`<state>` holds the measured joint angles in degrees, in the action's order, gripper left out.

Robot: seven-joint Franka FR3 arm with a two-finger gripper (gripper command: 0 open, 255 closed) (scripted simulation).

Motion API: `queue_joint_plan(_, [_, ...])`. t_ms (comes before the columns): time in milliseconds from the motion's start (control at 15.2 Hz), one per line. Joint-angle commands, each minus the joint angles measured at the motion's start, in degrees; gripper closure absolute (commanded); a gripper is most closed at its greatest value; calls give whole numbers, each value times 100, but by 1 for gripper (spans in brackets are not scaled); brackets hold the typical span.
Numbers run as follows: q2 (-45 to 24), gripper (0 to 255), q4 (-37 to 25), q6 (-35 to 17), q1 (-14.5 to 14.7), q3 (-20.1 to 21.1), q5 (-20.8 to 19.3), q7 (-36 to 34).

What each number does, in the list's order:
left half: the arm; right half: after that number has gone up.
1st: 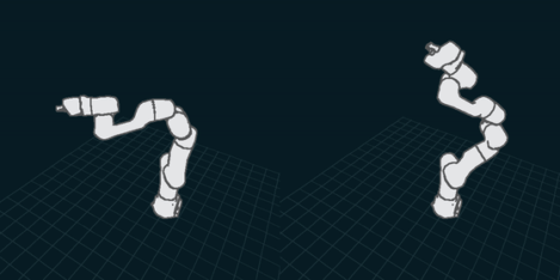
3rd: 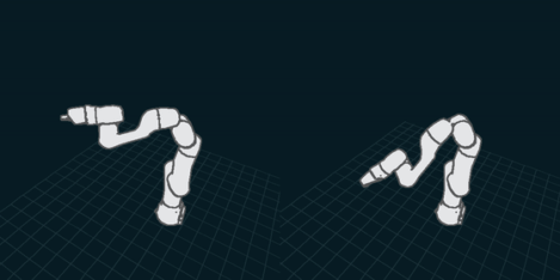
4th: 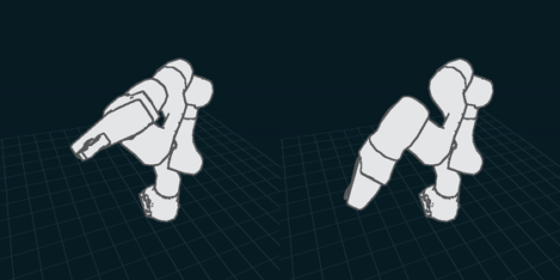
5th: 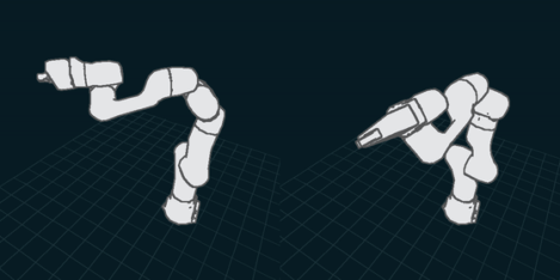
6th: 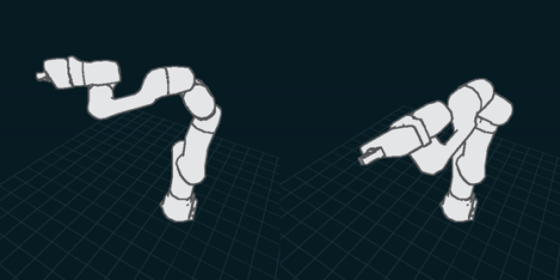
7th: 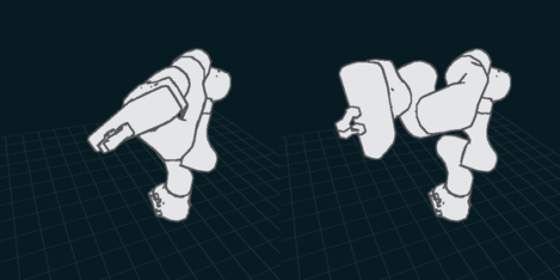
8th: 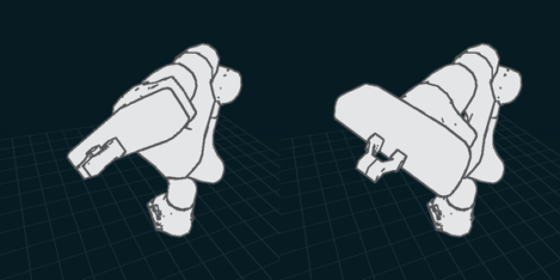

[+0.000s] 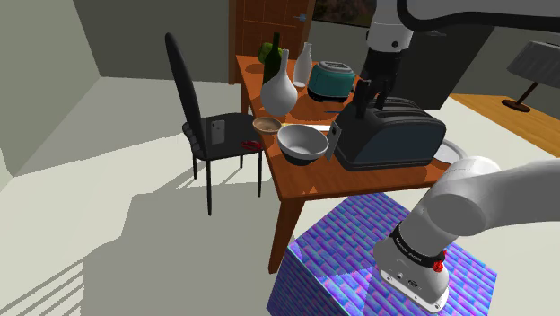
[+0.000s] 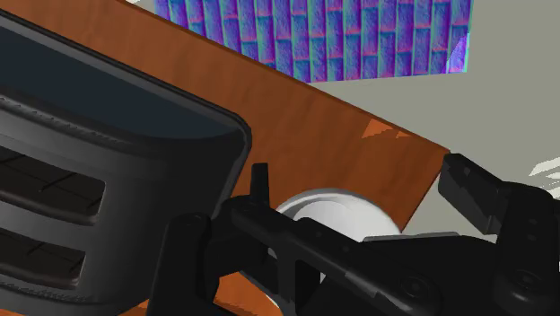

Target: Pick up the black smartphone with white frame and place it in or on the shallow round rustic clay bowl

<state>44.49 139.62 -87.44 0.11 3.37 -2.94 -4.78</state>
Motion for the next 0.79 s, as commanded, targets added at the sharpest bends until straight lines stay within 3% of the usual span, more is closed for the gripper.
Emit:
queue_joint_plan(0, [0,0,0,0,0,0,0,0])
queue_joint_plan(726, [-1656,0,149,-2230,-658,-548,27,-595])
